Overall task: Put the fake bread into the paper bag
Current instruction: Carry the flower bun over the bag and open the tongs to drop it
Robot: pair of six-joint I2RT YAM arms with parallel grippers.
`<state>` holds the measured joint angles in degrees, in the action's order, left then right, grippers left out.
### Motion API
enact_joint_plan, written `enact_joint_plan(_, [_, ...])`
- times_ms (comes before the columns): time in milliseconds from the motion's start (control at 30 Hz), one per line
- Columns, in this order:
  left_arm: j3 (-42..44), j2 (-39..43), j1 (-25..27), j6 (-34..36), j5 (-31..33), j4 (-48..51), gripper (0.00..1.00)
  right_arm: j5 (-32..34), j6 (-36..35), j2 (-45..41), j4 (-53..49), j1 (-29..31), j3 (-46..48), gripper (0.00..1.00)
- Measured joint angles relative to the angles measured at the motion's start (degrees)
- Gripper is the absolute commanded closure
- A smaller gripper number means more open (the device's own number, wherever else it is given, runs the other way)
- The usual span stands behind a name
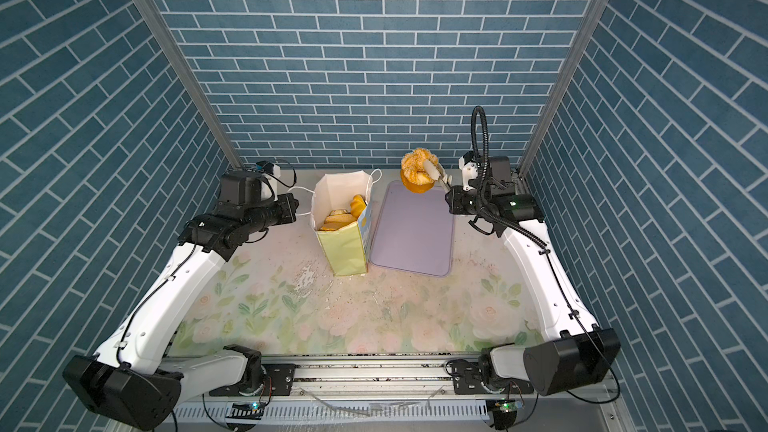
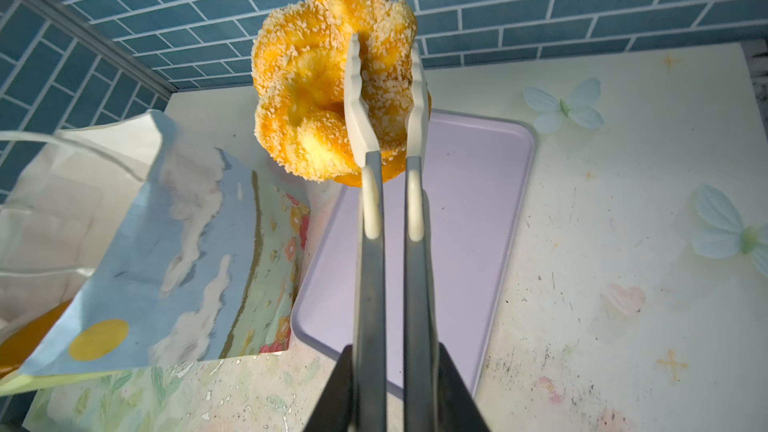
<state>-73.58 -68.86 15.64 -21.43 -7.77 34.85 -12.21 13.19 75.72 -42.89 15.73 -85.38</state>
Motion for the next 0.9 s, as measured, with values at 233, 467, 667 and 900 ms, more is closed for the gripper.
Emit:
enact_joint_plan(233, [0.0,0.09,0.0,0.0,0.02,0.02,0.93,0.07,-4.0,-0.07,-2.25,8.0,-10.67,0.88])
enact_joint_plan(467, [0.0,0.09,0.0,0.0,0.0,0.0,0.93,-0.59,-8.13,0.57,-3.56,16.39,-17.05,0.88])
enact_joint_plan(667, [0.0,0.09,0.04,0.0,0.0,0.0,0.94,-0.61,-10.99,2.29,-6.51,21.27,-17.86,0.88])
enact_joint_plan(900, [0.0,0.09,0.04,0.0,-0.02,0.0,0.93,1.16,-13.27,6.6,-11.1,25.07,-20.0,0.85])
